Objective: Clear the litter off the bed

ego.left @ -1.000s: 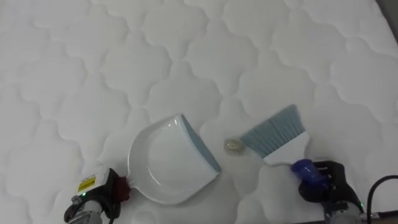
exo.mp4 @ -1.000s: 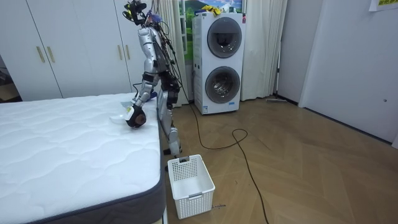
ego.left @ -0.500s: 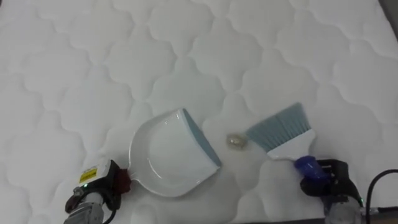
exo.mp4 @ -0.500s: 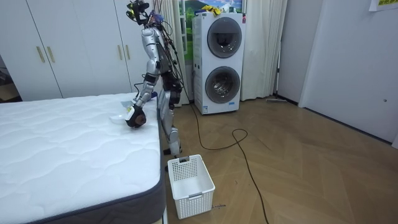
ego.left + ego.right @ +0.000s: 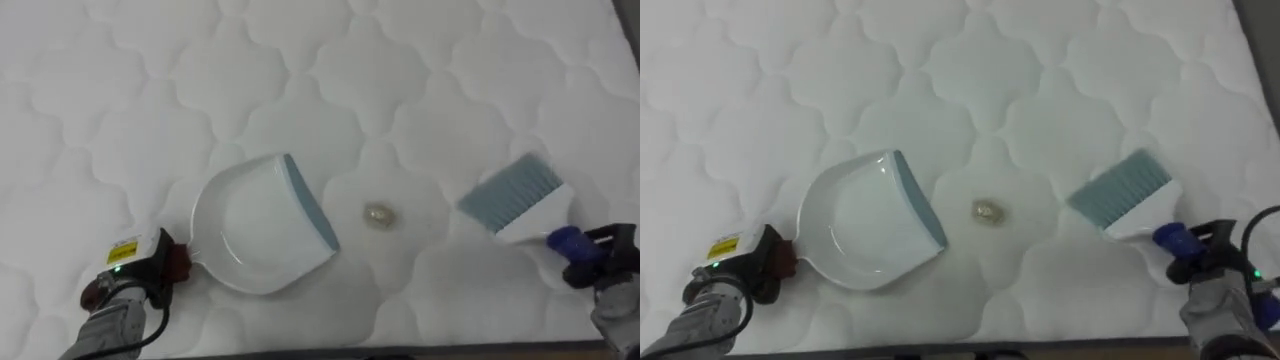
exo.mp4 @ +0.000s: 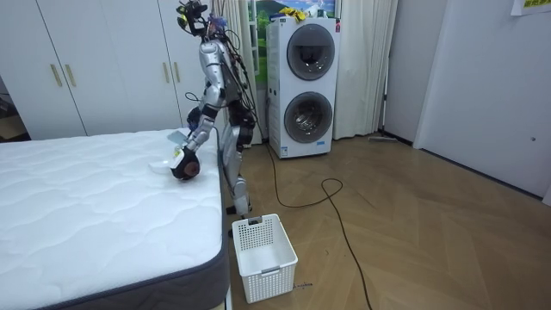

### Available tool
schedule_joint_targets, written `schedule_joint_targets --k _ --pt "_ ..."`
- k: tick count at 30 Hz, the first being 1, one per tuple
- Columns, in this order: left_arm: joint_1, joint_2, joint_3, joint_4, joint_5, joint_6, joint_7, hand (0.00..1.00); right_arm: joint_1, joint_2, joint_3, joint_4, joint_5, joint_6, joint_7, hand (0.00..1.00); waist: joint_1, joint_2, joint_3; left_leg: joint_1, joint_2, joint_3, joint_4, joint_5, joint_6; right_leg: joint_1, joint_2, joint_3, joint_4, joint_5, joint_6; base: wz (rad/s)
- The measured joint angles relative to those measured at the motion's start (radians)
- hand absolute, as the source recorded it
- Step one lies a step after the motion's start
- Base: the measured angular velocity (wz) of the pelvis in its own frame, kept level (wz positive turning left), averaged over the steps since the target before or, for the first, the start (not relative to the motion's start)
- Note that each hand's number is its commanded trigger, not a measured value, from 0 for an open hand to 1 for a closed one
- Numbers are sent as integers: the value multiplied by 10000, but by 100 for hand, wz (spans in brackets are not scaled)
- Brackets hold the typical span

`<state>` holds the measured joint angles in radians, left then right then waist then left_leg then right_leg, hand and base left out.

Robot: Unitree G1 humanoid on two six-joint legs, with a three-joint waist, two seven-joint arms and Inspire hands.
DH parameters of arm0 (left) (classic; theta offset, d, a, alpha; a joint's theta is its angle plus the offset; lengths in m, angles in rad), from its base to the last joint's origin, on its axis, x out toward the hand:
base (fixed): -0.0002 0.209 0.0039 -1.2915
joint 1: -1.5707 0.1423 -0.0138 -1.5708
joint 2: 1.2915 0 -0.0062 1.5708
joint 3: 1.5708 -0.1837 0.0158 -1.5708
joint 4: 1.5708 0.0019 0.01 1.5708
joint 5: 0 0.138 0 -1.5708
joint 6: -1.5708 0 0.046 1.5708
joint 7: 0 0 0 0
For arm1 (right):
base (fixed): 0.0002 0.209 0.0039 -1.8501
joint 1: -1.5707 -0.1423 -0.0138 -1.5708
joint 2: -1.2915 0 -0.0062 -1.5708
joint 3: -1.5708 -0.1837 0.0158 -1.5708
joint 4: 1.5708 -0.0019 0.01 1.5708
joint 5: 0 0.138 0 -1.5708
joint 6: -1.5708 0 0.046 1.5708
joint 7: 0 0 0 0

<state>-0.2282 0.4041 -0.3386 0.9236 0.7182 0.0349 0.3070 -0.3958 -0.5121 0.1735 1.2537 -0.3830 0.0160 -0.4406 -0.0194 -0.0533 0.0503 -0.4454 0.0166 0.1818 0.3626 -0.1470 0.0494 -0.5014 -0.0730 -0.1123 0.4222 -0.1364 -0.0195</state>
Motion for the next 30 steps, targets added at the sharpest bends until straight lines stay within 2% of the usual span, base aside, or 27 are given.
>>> schedule_joint_targets --k 2,5,7,10,13,16,19,24,28,30 --pt "-171 129 -69 -2 142 -1 -57 100 -296 -299 461 133 -901 86 61 100 173 -131 57 -44 58 71 116 -52 -9 -60 43 66 72 10 -15 -12" --pt "-466 339 -434 -8 230 -3 -58 100 -622 -795 1261 219 -2222 297 98 100 322 -237 56 -179 123 33 272 -93 -26 -60 31 -30 81 34 -54 4" --pt "-591 520 -608 -12 228 -21 -72 100 -901 -899 1607 221 -2973 454 172 100 372 -293 65 -240 187 24 392 -147 -44 -64 67 -61 79 47 -75 3" --pt "-781 544 -697 -8 211 -50 -83 100 -1061 -1137 1964 160 -3965 530 179 100 543 -315 68 -316 233 -31 501 -201 -53 -67 95 -104 64 52 -82 0" --pt "-863 608 -708 -1 211 -65 -84 100 -1391 -1352 2390 6 -5186 721 309 100 622 -401 116 -355 255 -22 527 -211 -65 -118 128 -42 69 66 -105 -4" --pt "-952 713 -710 -28 329 -209 -85 100 -1446 -1651 2517 -523 -6288 876 300 100 727 -442 128 -498 291 -29 604 -217 -77 -255 151 -63 107 78 -123 -1" --pt "-1084 855 -708 -41 554 -279 -87 100 -1644 -1665 2832 -913 -7354 1093 305 100 822 -522 162 -618 393 -25 760 -279 -123 -315 230 -93 89 111 -178 -3" --pt "-1191 935 -709 -109 585 -353 -94 100 -1698 -1703 3475 -2300 -8100 1320 332 100 938 -611 199 -645 548 22 823 -297 -170 -222 348 -181 -130 223 -262 -3" --pt "-1196 1009 -710 -143 598 -519 -92 100 -1669 -1702 3892 -3164 -8340 1240 479 100 1018 -644 194 -661 600 -37 764 -285 -210 -124 421 -253 -344 301 -286 2" --pt "-1194 1012 -723 -153 596 -639 -93 100 -1649 -1701 4061 -3456 -8415 1033 529 100 1075 -649 192 -664 588 -63 688 -282 -214 -89 420 -296 -440 305 -286 6"
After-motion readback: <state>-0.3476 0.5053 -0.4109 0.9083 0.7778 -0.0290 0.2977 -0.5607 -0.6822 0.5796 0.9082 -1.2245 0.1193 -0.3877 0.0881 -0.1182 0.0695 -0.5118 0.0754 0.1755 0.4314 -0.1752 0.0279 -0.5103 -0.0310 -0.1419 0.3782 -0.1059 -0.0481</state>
